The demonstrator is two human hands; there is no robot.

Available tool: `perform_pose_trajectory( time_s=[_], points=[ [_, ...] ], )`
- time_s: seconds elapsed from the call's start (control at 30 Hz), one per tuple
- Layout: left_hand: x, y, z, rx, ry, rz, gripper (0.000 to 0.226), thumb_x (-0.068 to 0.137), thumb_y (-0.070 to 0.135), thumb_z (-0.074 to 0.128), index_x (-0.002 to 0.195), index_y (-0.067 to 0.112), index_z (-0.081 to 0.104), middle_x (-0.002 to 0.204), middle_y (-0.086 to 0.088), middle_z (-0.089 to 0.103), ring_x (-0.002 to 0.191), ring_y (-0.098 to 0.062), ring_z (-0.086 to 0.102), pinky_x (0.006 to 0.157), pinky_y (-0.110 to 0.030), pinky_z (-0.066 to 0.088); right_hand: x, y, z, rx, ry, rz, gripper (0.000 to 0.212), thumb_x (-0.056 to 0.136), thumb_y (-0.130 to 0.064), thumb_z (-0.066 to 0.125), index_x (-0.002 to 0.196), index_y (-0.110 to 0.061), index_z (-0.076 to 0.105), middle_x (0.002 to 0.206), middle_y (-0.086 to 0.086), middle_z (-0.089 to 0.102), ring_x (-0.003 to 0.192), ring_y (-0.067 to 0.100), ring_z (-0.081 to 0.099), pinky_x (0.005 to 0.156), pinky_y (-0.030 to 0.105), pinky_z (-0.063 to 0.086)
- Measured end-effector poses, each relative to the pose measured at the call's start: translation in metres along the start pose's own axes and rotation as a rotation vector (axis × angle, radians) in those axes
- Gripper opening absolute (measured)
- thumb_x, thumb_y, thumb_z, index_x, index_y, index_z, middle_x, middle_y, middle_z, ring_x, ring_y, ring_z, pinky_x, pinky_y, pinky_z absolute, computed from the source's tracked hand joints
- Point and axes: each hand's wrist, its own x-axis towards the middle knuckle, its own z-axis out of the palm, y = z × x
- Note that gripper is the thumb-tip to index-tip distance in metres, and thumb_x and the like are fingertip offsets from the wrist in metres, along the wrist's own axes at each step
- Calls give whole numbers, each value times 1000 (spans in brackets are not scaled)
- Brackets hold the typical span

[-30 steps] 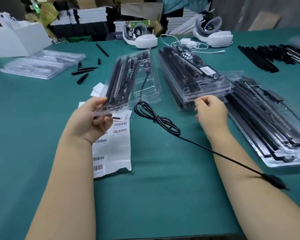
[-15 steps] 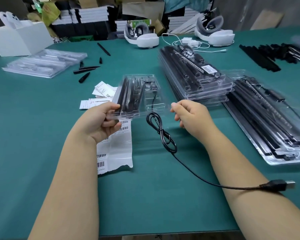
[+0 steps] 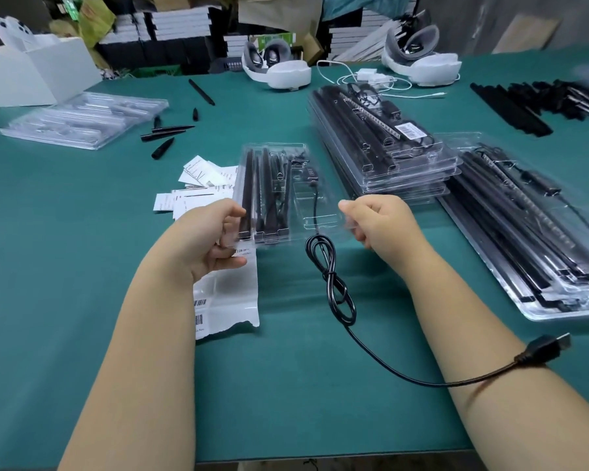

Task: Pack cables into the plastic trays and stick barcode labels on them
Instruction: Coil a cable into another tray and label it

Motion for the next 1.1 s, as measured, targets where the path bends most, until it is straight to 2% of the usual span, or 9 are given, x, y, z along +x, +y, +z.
perform_pose_trajectory(
  time_s=[0.17, 0.27, 0.37, 0.47, 0.63, 0.8, 0.9, 1.0, 1.1],
  points=[
    [5, -5, 3, 308, 135, 17, 44, 87, 51, 59, 87, 7, 65, 57, -2, 37, 49, -14, 38, 43, -22, 49, 0, -6, -8, 122, -157, 117, 47, 86, -17, 55, 41, -18, 42, 47, 3, 35, 41, 12, 30, 42, 18, 28],
    [6, -9, 2, 539, 170, 15, 48, 87, 54, 58, 83, 6, 62, 68, -7, 46, 48, -17, 43, 35, -17, 41, 1, -6, -13, 10, -294, 230, 46, 84, -20, 58, 39, -18, 50, 45, 0, 41, 39, 11, 34, 41, 18, 28],
    [4, -10, 4, 658, 143, -6, 55, 88, 57, 56, 76, 3, 59, 56, -5, 52, 38, -19, 49, 45, -27, 50, 0, -3, -20, -68, -407, 303, 47, 83, -21, 58, 37, -18, 52, 44, -4, 42, 38, 10, 35, 39, 16, 28],
    [-1, -8, 4, 733, 135, -19, 61, 85, 61, 57, 72, 2, 62, 46, -2, 46, 30, -18, 45, 48, -25, 41, -1, -3, -25, -113, -461, 348, 45, 82, -21, 57, 37, -17, 54, 44, -4, 41, 39, 10, 35, 39, 15, 26],
    [-4, -7, 2, 827, 69, -57, 61, 80, 62, 62, 72, 3, 60, 50, -3, 48, 42, -23, 50, 55, -27, 48, -6, -7, -30, -297, -594, 386, 35, 79, -24, 57, 46, -16, 62, 47, 0, 49, 41, 15, 41, 41, 19, 28],
    [-4, -6, 4, 944, 86, -71, 59, 77, 64, 65, 64, 7, 57, 58, -2, 59, 52, -22, 53, 51, -24, 40, -7, -12, -27, -434, -595, 414, 30, 77, -34, 59, 54, -14, 61, 49, 2, 58, 37, 15, 47, 40, 17, 34],
    [-12, 0, 8, 1042, 194, 223, 51, 74, 48, 76, 58, 13, 41, 54, 4, 45, 53, -15, 43, 53, -25, 33, -2, -9, -27, -447, -439, 407, 50, 81, -56, 58, 53, -14, 58, 44, -2, 55, 35, 13, 44, 41, 18, 36],
    [-38, 7, 35, 880, -148, 582, 37, 66, 25, 79, 55, 23, 45, 46, 13, 43, 45, -4, 37, 46, -17, 29, 6, -4, -24, -363, -226, 428, 56, 82, -62, 54, 54, -14, 53, 38, -5, 47, 30, 12, 38, 43, 20, 34],
    [-64, 0, 75, 988, -502, 744, 21, 68, 31, 79, 63, 32, 59, 53, 14, 47, 52, -2, 44, 49, -15, 30, 8, -1, -22, -279, -135, 434, 53, 84, -57, 55, 55, -13, 52, 36, -6, 45, 29, 10, 36, 43, 20, 33]
  ],
)
